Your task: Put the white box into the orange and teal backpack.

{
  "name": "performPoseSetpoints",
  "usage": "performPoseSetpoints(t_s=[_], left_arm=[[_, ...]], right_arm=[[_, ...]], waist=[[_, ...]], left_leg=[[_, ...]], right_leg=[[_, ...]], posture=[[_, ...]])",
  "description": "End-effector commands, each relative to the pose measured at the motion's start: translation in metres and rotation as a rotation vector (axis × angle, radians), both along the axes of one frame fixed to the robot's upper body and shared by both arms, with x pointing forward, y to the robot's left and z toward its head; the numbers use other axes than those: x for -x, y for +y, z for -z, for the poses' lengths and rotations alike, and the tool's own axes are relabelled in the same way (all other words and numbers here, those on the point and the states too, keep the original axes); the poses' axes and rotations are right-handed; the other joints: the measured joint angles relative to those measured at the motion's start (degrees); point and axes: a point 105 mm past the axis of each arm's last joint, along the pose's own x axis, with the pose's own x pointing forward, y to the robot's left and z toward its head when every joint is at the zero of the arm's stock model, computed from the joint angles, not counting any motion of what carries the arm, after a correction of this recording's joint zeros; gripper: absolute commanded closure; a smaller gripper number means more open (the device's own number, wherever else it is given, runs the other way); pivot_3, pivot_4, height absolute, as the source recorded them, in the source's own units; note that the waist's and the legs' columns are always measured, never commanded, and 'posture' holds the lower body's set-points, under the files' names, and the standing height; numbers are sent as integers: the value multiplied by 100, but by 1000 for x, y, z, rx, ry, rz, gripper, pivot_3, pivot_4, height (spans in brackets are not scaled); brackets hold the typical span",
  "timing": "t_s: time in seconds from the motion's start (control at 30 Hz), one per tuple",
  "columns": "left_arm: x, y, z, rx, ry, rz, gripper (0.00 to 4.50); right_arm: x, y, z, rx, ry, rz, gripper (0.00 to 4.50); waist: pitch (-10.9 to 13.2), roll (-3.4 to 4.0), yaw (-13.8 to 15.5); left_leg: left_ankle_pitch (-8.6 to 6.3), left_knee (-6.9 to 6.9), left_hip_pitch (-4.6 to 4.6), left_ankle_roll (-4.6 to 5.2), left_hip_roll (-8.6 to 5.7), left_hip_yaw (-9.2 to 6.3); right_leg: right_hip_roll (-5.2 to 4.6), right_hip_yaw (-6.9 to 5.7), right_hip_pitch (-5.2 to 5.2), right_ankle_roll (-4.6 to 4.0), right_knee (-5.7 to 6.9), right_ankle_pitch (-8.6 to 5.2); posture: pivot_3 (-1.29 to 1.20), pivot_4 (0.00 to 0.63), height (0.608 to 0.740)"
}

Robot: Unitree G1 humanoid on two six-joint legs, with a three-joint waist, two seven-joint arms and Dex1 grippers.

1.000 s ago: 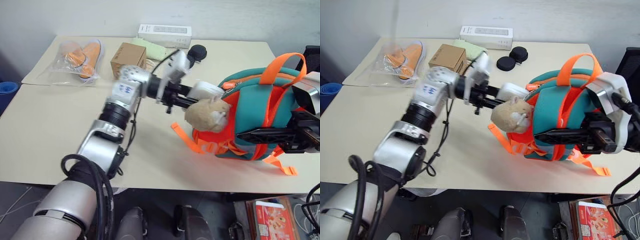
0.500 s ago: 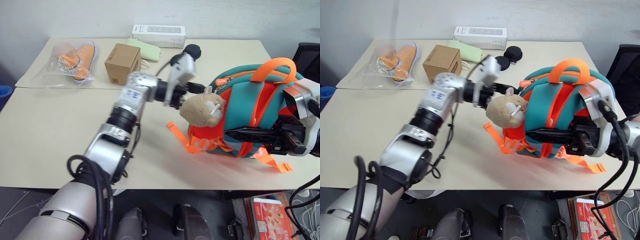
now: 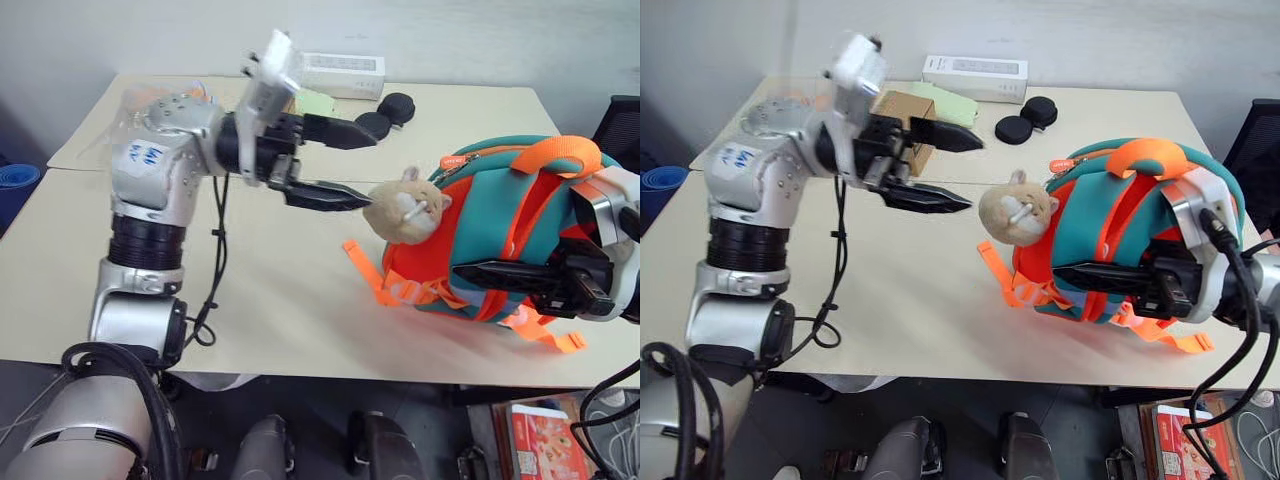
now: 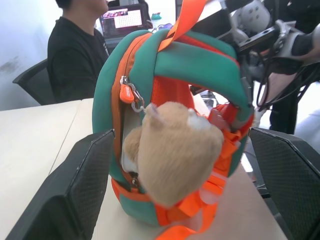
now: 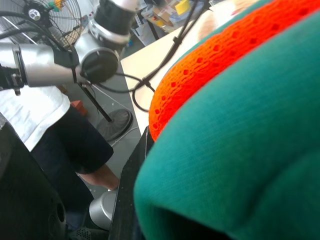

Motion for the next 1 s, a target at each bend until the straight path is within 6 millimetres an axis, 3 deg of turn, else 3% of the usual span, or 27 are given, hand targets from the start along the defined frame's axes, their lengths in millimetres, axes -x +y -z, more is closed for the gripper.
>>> performPoseSetpoints(t_s=[0.03, 0.2, 0.47, 0.6, 0.67, 0.8, 1.0], left_arm=[[-4, -17, 13, -43, -85, -38, 25], [-19, -25, 26, -73, -122, -108, 25], [-34, -3, 25, -64, -114, -156, 2437], [-47, 19, 26, -94, -117, -209, 3311], [-52, 33, 33, -146, -124, -219, 3464], [-69, 58, 82, -382, -209, -283, 3556], [-83, 42, 126, -480, -315, -290, 3556]], right_arm=[[8, 3, -9, -20, -55, -25, 4500], [12, 0, -10, -25, -54, -18, 4500], [14, -11, -6, -20, -51, 33, 4500], [12, -21, -6, -5, -63, 66, 4500], [11, -27, -8, -3, -67, 78, 4500], [8, -40, -12, 1, -82, 108, 4500], [3, -47, -9, 5, -83, 132, 4500]], waist=[[0, 0, -2], [0, 0, -34], [0, 0, -12], [0, 0, -19], [0, 0, -21], [-1, 1, -16], [-1, 1, 19]], left_leg=[[0, 0, 0, 0, 0, -2], [-1, -3, -3, -3, 12, -6], [-1, -3, -4, -1, 9, -9], [-1, -3, -4, -1, 11, -9], [-1, -4, -3, -1, 10, -8], [-2, -6, 0, -1, 11, -4], [-7, -5, -5, 8, 5, -9]], right_leg=[[0, 1, 1, 0, -1, 0], [-5, 2, -1, 0, -7, 0], [-5, -4, 2, 0, -13, 0], [-4, -9, 0, 0, -13, 0], [-2, -12, 0, 0, -13, 0], [1, -26, 2, 0, -14, 0], [-14, -23, 4, 5, -23, 3]], posture=[[0, 150, 740], [0, 150, 740], [0, 150, 740], [0, 150, 740], [0, 150, 740], [0, 150, 740], [0, 150, 740]])
